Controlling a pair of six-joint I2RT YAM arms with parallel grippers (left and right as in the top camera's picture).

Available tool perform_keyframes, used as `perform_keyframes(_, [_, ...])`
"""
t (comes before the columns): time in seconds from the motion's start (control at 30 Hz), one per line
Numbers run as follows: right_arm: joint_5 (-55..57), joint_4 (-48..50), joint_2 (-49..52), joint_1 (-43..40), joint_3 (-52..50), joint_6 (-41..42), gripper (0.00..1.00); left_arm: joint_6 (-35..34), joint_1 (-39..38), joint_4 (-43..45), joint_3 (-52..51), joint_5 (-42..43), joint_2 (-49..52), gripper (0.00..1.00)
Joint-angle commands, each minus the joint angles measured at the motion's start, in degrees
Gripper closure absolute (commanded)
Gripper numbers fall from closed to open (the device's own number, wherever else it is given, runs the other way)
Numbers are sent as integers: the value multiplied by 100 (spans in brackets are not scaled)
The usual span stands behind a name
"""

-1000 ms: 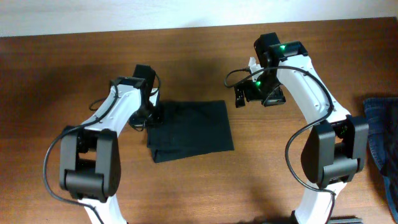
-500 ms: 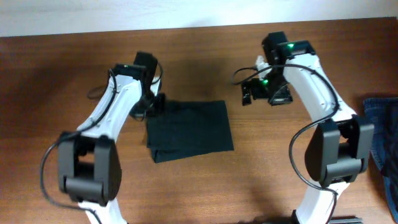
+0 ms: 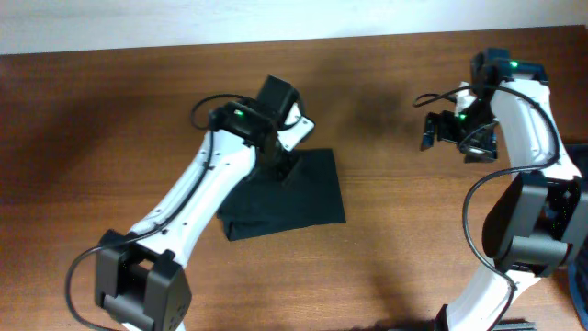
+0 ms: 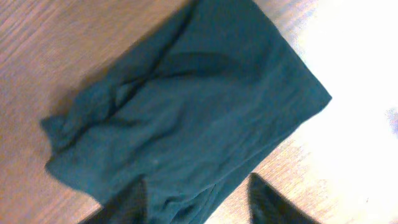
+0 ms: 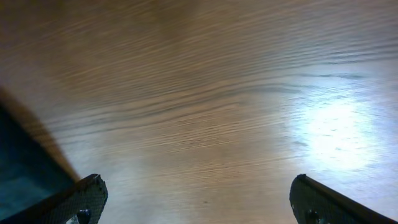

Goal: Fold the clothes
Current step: 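Grasp the folded shirt with the left gripper and lift it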

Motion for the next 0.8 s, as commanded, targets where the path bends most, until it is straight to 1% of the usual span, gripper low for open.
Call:
perform_keyframes(0.0, [201,-13,-214,-210,63,-39,1,258,-273,76,-72,59,313,33])
perform_keyframes(0.1, [203,2,-214,-299,63,-42,1,282,-446,225,-72,-9,527,31])
perform_keyframes(0.17, [201,26,-214,-328,63,-39,1,321,-529,306,-72,-304,702,31])
perform_keyframes(0.2, [201,26,-214,-328,63,-42,1,321,-553,328,-72,-496,787,33])
perform_keyframes(0.23, [201,28,-214,-328,63,-39,1,323,-570,350,-72,-739,890,38])
perform_keyframes(0.27, [201,26,-214,-328,63,-42,1,376,-575,350,-72,-922,977,54])
perform_keyframes(0.3, [201,26,-214,-326,63,-39,1,501,-575,339,-72,-1069,1054,84])
perform_keyframes(0.33, [201,26,-214,-326,63,-42,1,621,-575,302,-72,-1191,1130,99])
perform_keyframes(0.47, [201,26,-214,-328,63,-42,1,1040,-568,260,-72,-1244,1246,100])
perform_keyframes(0.57, [201,26,-214,-328,63,-39,1,1486,-568,271,-72,-1217,1244,100])
perform_keyframes(0.77, [201,26,-214,-328,63,-39,1,1790,-520,286,-76,-1137,1296,100])
